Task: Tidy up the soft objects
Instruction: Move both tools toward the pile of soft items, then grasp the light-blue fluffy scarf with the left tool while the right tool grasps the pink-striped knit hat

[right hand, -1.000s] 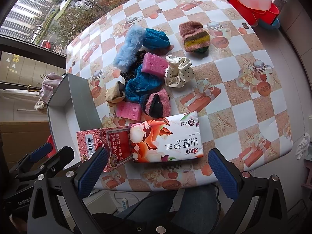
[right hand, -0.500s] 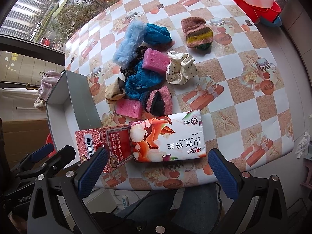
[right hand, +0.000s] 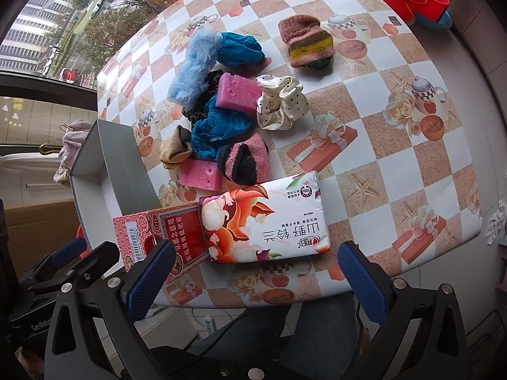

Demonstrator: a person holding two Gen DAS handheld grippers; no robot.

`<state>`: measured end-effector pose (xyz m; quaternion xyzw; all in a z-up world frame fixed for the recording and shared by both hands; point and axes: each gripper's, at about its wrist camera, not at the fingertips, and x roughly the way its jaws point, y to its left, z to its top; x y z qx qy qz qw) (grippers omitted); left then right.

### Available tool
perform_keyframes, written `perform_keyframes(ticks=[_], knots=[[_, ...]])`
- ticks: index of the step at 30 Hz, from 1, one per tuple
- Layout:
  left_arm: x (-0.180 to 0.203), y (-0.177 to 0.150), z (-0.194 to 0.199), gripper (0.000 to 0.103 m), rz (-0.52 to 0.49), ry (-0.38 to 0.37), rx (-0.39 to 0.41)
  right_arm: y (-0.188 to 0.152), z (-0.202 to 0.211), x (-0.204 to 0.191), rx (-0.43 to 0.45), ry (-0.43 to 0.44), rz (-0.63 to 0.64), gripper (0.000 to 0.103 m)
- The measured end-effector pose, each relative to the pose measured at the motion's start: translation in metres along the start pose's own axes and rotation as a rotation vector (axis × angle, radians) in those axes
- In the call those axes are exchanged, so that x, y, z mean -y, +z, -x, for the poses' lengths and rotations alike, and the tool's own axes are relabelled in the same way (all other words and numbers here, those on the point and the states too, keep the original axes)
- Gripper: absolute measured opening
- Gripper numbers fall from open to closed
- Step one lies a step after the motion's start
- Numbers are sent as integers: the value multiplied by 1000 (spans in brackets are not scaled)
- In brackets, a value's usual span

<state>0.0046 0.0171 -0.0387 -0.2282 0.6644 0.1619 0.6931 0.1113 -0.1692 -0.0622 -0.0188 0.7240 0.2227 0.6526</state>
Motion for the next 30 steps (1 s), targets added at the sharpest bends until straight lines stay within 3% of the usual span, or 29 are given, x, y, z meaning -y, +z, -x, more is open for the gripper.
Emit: perform_keyframes(ticks=[15,22,30], knots=[[18,49,-12,102,-18,43,12,26,-7,46,-9,-9,-89,103],[38,100,-27,102,-50,102,38,45,-14,63,-17,-30,-99,103],[64,160,-67,102,-81,197,52,97,-20,78,1,-72,-72,103]])
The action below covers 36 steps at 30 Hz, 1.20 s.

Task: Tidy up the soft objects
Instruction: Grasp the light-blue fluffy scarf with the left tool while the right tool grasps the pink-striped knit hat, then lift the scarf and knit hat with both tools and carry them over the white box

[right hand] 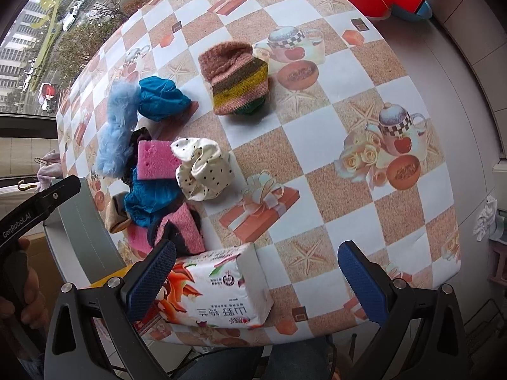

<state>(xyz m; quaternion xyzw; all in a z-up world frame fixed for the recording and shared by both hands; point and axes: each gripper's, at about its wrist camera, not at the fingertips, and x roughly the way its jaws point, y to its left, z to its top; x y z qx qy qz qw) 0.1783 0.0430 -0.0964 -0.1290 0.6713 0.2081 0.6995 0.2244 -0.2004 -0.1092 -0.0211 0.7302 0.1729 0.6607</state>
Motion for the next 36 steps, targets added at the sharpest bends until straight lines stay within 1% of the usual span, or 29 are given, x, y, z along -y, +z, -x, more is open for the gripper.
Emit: perform_keyframes(ticks=[4,10,14,16,18,20,21,22,23,24,25,26,27,28,29,30,31,34,36], knots=[[3,24,-24,102,14,25,-10,30,-9,0,5,-13,17,103],[9,46,-53,102,10,3,-35,72,-28,-10,14,-24,69,103],[12,54,-70,98,-7,15,-58,93,-48,-23,14,-50,136,103],[11,57,-77,98,-9,-2,-70,103,-58,-28,12,-65,161,103],[11,59,-81,94,-16,-11,-73,112,-67,-32,21,-84,179,103],[12,62,-87,84,-26,-9,-84,121,-76,-34,30,-107,192,103],[12,62,-90,81,-29,-11,-89,125,-81,-35,28,-115,193,103],[12,63,-93,74,-30,-18,-98,128,-86,-35,28,-115,192,103],[12,64,-97,66,-29,-28,-108,131,-91,-36,27,-113,192,103],[11,64,-100,60,-25,-44,-116,133,-95,-36,24,-115,193,103],[10,64,-102,43,-17,-68,-121,135,-99,-37,21,-117,196,103],[8,65,-103,36,-6,-96,-123,136,-101,-38,22,-117,199,101],[6,65,-103,36,8,-109,-116,137,-102,-38,28,-114,203,89],[4,65,-101,32,16,-112,-103,137,-103,-39,32,-106,209,74],[2,65,-99,30,22,-117,-90,137,-104,-40,29,-104,210,74],[0,65,-96,29,29,-119,-78,137,-103,-40,35,-102,213,65],[-2,65,-93,28,34,-119,-62,137,-102,-41,41,-100,217,53],[-5,64,-78,28,26,-99,-8,137,-94,-42,55,-83,214,46],[-4,63,-67,28,13,-91,23,136,-87,-41,70,-79,209,46]])
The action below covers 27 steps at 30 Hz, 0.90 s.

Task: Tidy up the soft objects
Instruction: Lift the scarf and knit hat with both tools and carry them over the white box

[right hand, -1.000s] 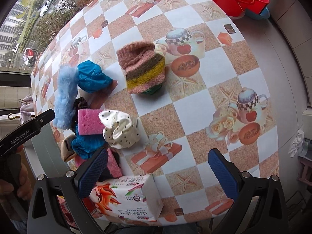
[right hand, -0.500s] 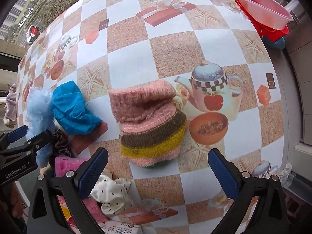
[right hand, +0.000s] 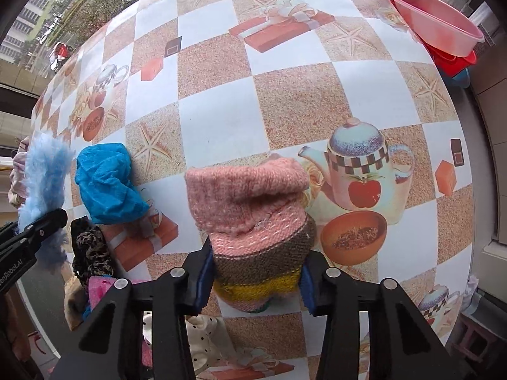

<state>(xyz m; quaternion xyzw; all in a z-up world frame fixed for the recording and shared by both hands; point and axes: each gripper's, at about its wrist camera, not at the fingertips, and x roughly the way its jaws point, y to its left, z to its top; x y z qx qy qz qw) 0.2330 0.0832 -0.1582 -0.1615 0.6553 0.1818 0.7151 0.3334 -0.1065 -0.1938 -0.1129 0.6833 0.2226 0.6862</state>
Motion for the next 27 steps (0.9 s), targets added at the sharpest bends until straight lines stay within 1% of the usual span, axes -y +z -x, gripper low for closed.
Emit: perform_keyframes(ticks=[4,8,12,17,22,27], knots=[[4,-10,25,28,-26,-11,44,-8,17,9,24,25,-24,46],[13,-24,47,28,-59,-29,71,-20,40,9,39,51,-44,46],[28,-42,70,28,-95,-74,86,-36,59,15,47,75,-63,46],[46,-78,92,28,-165,-106,105,-63,76,15,49,101,-95,46],[60,-119,110,28,-234,-147,107,-102,89,10,32,114,-113,46],[66,-162,125,28,-294,-192,99,-144,97,1,15,112,-124,46]])
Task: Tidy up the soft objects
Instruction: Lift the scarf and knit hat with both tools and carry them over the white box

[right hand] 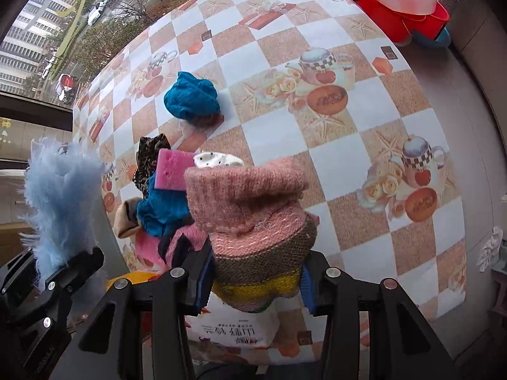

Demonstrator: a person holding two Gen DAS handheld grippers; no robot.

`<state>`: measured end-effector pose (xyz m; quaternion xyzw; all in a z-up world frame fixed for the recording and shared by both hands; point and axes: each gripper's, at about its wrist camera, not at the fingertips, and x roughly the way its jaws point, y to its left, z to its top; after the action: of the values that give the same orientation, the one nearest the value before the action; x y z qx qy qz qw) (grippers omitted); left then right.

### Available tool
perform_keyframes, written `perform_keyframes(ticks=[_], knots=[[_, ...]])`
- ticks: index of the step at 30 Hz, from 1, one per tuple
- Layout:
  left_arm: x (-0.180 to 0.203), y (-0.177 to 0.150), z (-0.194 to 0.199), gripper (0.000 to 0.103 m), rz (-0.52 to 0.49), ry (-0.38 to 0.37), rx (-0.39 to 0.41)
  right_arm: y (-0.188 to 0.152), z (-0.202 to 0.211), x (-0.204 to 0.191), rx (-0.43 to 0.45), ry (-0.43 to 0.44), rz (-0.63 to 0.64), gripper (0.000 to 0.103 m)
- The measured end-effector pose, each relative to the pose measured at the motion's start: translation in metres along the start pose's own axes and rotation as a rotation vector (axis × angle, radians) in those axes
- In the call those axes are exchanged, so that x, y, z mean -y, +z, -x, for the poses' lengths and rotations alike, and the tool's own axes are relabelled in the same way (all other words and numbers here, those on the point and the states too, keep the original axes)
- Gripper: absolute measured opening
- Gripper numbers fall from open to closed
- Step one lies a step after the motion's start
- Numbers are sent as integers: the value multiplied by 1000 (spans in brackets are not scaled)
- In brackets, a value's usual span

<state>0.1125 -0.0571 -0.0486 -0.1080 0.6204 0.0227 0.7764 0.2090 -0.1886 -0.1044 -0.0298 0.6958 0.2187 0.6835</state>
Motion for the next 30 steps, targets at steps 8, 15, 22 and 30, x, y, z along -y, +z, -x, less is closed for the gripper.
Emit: perform_keyframes(ticks=[8,15,22,30], knots=[[10,-62,23,28,-58,-55,-1,-63,12,-12,-16,-22,4,46],[-6,-99,48,28,-47,-52,47,-111,22,-35,-19,-45,44,46],[-44,-128,74,28,58,-25,110,-147,26,-75,-30,-36,131,46],[-97,-156,98,28,215,44,180,-155,45,-130,32,-40,288,46]])
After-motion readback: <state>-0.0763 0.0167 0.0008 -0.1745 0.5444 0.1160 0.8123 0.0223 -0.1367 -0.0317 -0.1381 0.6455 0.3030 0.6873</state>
